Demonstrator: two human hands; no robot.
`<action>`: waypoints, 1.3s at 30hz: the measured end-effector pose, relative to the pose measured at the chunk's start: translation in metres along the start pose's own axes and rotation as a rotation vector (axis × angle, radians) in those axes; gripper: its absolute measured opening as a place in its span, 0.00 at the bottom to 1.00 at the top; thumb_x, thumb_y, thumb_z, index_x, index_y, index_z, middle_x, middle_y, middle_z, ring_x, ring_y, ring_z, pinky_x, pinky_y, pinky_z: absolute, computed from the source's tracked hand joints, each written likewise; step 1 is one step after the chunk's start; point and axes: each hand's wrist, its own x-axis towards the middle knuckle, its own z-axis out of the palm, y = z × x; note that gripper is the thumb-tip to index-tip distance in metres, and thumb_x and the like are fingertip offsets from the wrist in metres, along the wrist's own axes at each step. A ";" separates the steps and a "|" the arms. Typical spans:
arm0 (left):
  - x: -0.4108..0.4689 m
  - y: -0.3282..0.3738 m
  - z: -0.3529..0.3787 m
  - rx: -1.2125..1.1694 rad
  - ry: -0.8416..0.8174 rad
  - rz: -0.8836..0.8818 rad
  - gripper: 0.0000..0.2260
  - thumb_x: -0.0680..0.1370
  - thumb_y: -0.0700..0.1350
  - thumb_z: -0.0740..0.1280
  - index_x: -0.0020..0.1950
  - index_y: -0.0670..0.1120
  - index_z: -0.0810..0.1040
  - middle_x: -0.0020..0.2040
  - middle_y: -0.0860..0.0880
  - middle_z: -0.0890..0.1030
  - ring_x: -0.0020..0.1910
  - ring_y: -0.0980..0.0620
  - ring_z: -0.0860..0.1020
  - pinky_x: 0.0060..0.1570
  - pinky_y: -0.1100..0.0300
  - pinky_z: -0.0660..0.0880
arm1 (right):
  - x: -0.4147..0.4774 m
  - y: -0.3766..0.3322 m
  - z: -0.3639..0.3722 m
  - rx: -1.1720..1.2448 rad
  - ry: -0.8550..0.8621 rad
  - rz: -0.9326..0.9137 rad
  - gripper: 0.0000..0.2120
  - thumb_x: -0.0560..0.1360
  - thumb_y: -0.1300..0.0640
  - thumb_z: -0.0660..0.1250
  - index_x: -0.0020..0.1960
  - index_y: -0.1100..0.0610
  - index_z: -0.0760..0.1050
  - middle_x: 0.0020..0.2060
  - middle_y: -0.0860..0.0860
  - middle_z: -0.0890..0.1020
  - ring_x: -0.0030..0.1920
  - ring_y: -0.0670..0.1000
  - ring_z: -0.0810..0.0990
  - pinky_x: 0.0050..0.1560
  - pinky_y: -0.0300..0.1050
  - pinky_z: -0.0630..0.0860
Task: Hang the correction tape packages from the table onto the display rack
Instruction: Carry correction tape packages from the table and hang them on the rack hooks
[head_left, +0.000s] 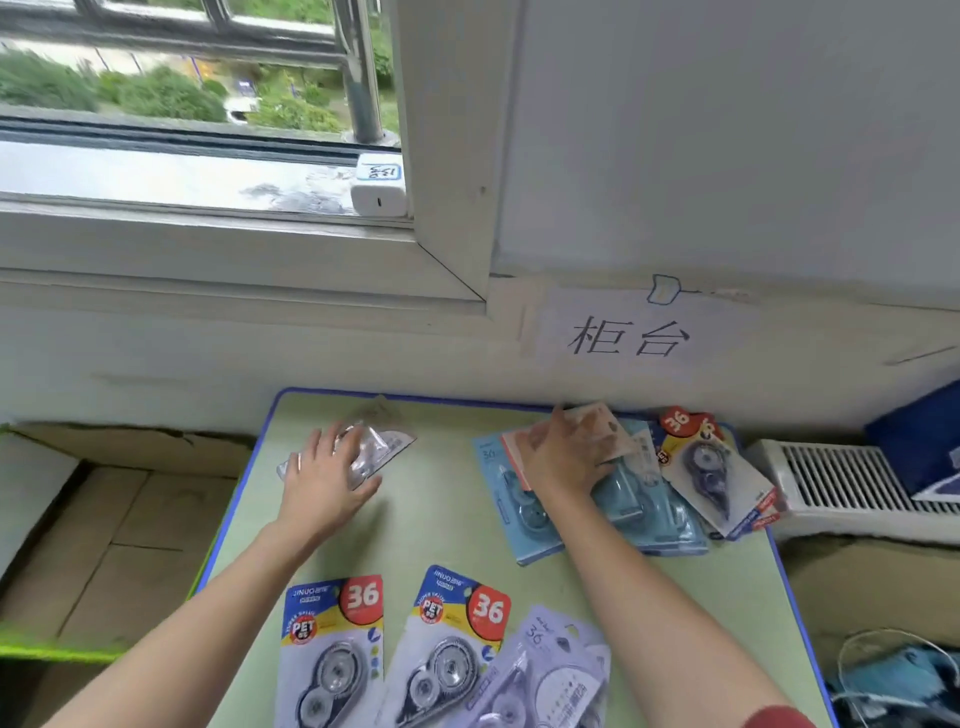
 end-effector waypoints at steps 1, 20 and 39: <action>0.006 -0.004 0.003 0.009 -0.015 0.012 0.32 0.76 0.57 0.64 0.77 0.53 0.56 0.76 0.48 0.57 0.75 0.46 0.54 0.70 0.48 0.56 | 0.003 -0.002 0.004 -0.001 0.011 0.018 0.35 0.77 0.36 0.55 0.77 0.50 0.50 0.76 0.61 0.46 0.73 0.72 0.43 0.68 0.71 0.47; 0.026 -0.025 0.026 -0.058 0.009 0.152 0.49 0.67 0.75 0.31 0.75 0.47 0.64 0.74 0.43 0.65 0.73 0.41 0.61 0.70 0.42 0.56 | -0.020 0.036 0.029 -0.173 0.143 -0.130 0.37 0.74 0.40 0.64 0.76 0.50 0.52 0.77 0.49 0.49 0.75 0.63 0.43 0.73 0.58 0.44; 0.001 -0.021 0.021 -0.184 0.140 0.177 0.24 0.72 0.52 0.72 0.66 0.47 0.75 0.67 0.44 0.73 0.65 0.40 0.69 0.58 0.46 0.65 | -0.068 0.050 0.018 0.019 0.202 -0.161 0.39 0.71 0.44 0.68 0.76 0.49 0.53 0.77 0.54 0.48 0.75 0.59 0.47 0.73 0.55 0.50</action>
